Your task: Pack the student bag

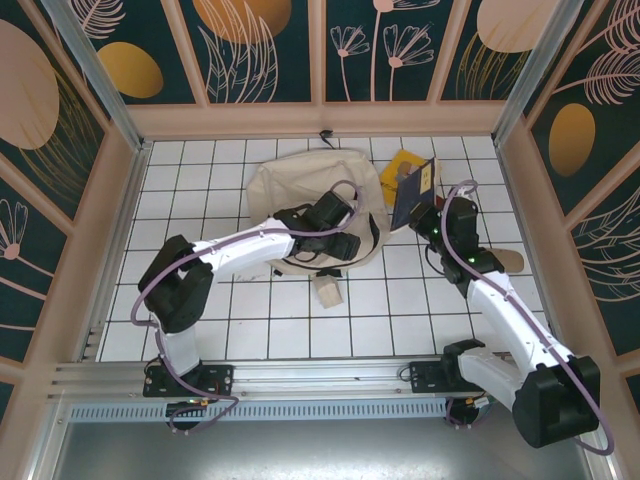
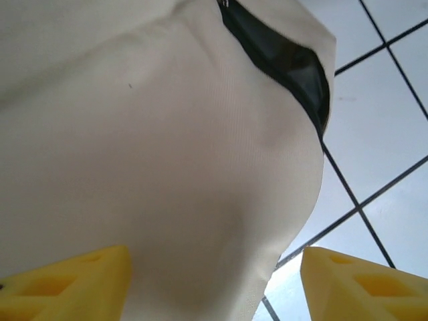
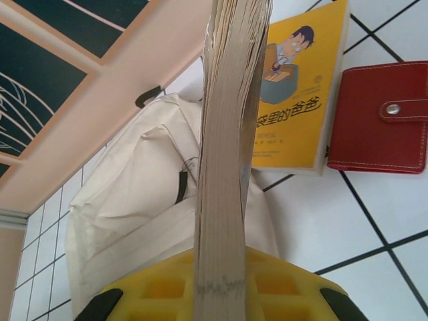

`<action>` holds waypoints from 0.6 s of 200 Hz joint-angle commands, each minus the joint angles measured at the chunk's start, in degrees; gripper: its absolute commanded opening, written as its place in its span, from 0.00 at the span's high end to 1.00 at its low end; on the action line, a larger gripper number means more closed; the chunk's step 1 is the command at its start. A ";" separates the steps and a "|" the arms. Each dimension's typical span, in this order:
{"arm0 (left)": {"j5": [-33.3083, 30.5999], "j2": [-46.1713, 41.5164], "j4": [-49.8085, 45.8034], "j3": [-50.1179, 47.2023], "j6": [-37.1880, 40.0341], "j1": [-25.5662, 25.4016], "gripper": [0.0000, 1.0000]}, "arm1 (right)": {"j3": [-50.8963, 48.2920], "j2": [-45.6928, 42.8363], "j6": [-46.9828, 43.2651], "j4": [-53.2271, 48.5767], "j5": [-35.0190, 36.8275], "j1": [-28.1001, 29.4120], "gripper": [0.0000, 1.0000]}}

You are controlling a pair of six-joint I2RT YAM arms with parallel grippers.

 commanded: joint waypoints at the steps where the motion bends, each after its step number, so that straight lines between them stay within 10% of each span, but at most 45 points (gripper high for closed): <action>1: -0.51 1.78 -2.82 1.86 1.97 -0.47 0.45 | 3.56 -0.65 -2.15 0.48 -1.22 -1.78 0.96; 79: -2.56 3.78 -1.67 1.96 2.08 -0.63 0.68 | 5.72 0.92 -3.45 -0.95 -4.99 -2.64 0.96; 120: -3.75 2.17 -0.24 1.72 3.46 -0.64 0.96 | 5.23 0.28 -2.16 -1.16 -5.51 -2.62 0.96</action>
